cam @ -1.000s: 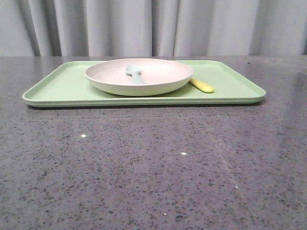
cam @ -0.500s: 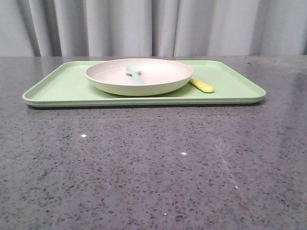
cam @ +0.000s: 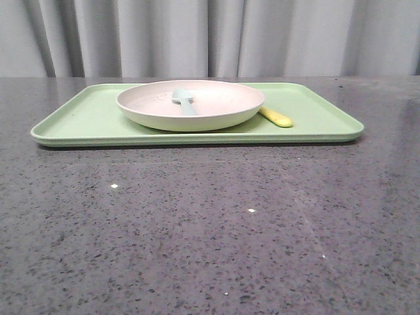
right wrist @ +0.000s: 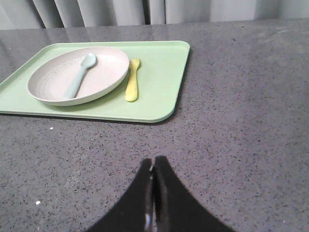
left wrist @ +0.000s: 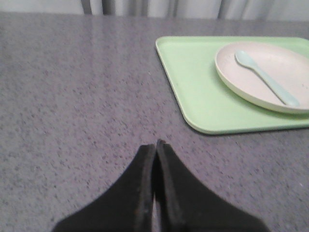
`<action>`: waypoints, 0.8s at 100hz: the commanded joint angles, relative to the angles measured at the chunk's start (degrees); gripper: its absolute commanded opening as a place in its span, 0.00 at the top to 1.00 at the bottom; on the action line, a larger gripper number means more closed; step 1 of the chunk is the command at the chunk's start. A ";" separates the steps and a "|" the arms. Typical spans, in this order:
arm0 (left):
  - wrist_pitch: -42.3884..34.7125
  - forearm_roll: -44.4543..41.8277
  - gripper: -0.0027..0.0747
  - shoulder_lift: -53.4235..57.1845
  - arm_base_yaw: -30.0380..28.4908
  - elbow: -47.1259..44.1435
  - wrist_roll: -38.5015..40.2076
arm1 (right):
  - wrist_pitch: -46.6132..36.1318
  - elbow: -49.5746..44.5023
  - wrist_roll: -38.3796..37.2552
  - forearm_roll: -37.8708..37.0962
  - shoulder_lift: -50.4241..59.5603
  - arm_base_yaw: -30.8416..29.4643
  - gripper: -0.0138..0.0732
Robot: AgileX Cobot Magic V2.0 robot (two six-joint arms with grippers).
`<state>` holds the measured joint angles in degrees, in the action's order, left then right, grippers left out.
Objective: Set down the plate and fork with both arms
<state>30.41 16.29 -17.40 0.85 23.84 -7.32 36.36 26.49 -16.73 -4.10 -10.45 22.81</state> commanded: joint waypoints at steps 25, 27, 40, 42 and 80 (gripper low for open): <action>-22.01 -10.08 0.99 6.34 -0.19 -8.11 3.13 | -4.69 1.38 0.10 -1.10 -0.56 -0.37 0.92; -22.27 -10.64 0.99 6.81 -0.19 -8.66 3.93 | -4.69 1.38 0.10 -1.10 -0.56 -0.37 0.92; -23.20 -12.60 0.99 9.58 -0.19 -12.28 6.26 | -4.69 1.38 0.10 -1.10 -0.56 -0.37 0.92; -23.20 -12.60 0.99 10.01 -0.19 -12.69 6.26 | -4.69 1.38 0.10 -1.10 -0.56 -0.37 0.92; -27.25 -12.93 0.99 19.49 -0.19 -24.34 8.74 | -4.69 1.38 0.10 -1.10 -0.56 -0.37 0.92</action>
<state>9.37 3.41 0.21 0.85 0.31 0.00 36.36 26.49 -16.73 -4.10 -10.45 22.81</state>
